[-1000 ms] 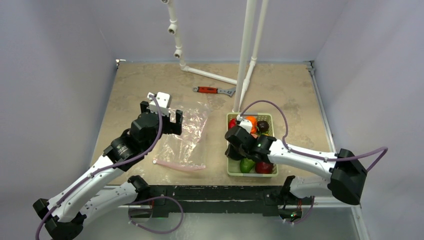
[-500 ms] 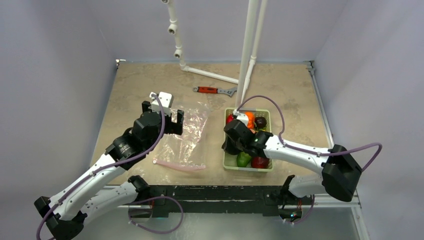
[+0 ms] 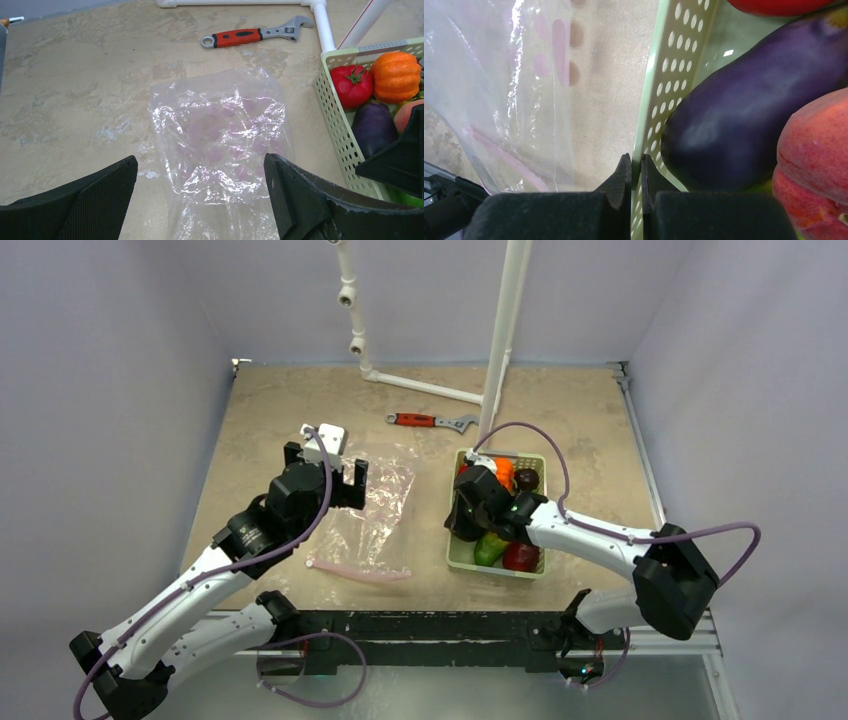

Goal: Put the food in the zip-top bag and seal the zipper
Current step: Adjust the bin at the center of the board, then pick up the zipper food storage bag at the center of the board.

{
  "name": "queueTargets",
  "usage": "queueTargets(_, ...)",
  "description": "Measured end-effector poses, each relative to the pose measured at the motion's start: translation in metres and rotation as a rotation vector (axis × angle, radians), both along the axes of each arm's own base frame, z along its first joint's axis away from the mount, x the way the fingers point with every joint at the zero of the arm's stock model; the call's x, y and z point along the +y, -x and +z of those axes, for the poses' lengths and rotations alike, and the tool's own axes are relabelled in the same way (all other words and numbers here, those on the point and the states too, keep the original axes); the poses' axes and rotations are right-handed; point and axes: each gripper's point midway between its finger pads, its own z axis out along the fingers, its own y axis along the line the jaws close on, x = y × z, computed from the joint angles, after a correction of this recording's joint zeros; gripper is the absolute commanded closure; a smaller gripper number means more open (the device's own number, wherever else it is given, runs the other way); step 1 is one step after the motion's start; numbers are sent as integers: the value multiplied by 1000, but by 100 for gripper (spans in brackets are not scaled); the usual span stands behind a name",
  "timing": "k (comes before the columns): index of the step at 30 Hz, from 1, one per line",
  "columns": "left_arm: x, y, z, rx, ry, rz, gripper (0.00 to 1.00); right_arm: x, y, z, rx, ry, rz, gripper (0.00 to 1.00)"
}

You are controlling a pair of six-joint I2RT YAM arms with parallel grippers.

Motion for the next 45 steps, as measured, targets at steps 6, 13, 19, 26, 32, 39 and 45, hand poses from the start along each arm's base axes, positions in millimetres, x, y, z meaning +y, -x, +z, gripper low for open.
queueTargets(6, 1, 0, 0, -1, -2, 6, 4, 1, 0, 0, -5, 1, 14, 100)
queueTargets(13, 1, -1, 0, -1, -4, 9, 4, 4, 3, 1, -15, 17, 17, 79)
queueTargets(19, 2, -1, 0, -1, -5, 10, 4, 5, 2, -5, -35, 67, -27, 59)
queueTargets(26, 2, -1, 0, -1, -5, 10, 4, -3, 2, 2, -47, 88, -77, 54)
queueTargets(32, 1, -1, -1, 0, -5, 9, 3, 8, 9, 36, -81, 45, -75, 52)
queueTargets(39, 1, -1, -2, 4, -10, 9, 1, 26, 26, 69, -105, -34, -32, 51)
queueTargets(45, 1, -1, -3, 7, -12, 9, 1, 49, 57, 75, -86, -84, 66, 51)
